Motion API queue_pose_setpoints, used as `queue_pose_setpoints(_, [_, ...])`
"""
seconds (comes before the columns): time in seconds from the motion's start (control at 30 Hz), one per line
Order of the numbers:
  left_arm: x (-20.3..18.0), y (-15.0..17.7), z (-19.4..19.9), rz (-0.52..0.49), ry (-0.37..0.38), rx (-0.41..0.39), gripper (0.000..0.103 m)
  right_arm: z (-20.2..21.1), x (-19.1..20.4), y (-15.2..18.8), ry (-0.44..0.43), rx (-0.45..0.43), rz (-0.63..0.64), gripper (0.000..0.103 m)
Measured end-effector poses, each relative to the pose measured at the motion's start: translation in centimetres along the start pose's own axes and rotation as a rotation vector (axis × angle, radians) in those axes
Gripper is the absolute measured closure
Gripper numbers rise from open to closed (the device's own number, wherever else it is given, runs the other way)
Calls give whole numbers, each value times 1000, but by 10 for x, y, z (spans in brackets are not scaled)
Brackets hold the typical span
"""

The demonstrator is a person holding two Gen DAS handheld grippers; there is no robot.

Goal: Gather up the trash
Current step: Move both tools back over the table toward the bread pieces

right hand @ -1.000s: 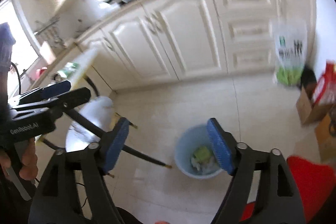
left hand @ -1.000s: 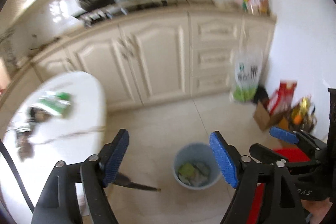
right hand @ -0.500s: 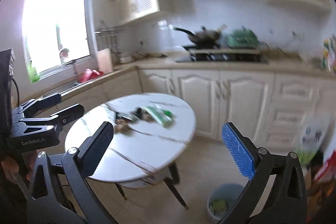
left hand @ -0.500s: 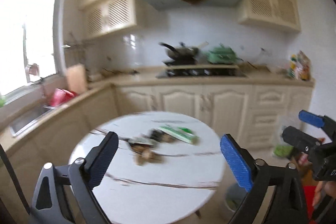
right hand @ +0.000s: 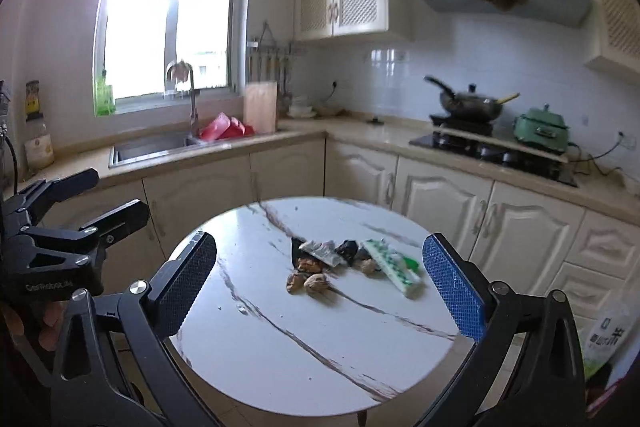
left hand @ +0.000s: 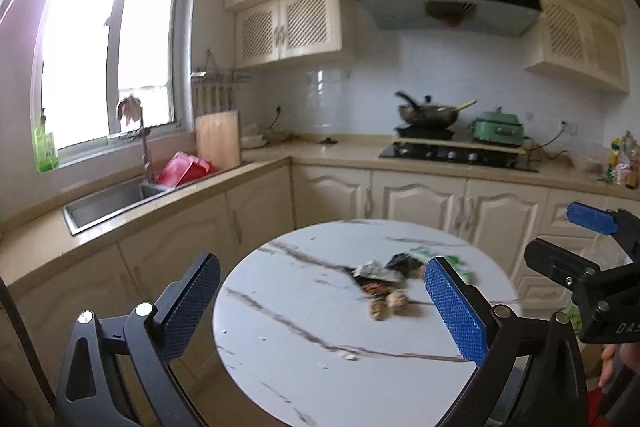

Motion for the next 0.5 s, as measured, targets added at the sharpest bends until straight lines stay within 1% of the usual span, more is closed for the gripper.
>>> queue_pose_setpoints(0.07, [6, 0, -21, -5, -6, 35, 2, -29, -1, 7, -7, 43, -4, 0])
queue_pose_setpoints(0.1, [9, 8, -32, -10, -12, 62, 2, -36, -2, 11, -8, 61, -6, 0])
queue_pose_setpoints(0.13, [8, 4, -43, -10, -15, 74, 2, -56, -3, 19, -15, 96, -5, 0])
queue_pose_setpoints(0.2, [9, 8, -65, -7, -21, 117, 2, -84, -10, 32, -23, 157, -15, 0])
queue_pose_setpoints(0.23, [8, 12, -81, -14, -16, 144, 2, -99, -12, 40, -26, 190, -21, 0])
queue_pose_setpoints(0.33, [3, 18, -111, -33, -5, 205, 2, -149, -22, 67, -41, 304, -44, 0])
queue_pose_setpoints(0.4, [-2, 16, -135, -44, -6, 235, 2, -185, -33, 89, -16, 392, -57, 0])
queue_pose_setpoints(0.5, [-8, 21, -164, -78, -8, 273, 2, -219, -44, 110, -4, 472, -64, 0])
Point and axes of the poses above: each gripper's, at about its wrist camera, not at the fingertips, and z roughly against the way its jaws point, x to its left, y to its underside, the point moved 8 cm from there along -z, roughly the way its jaws point, and after that the axes turned 8 degrees about -y, right-handed, at the moved point
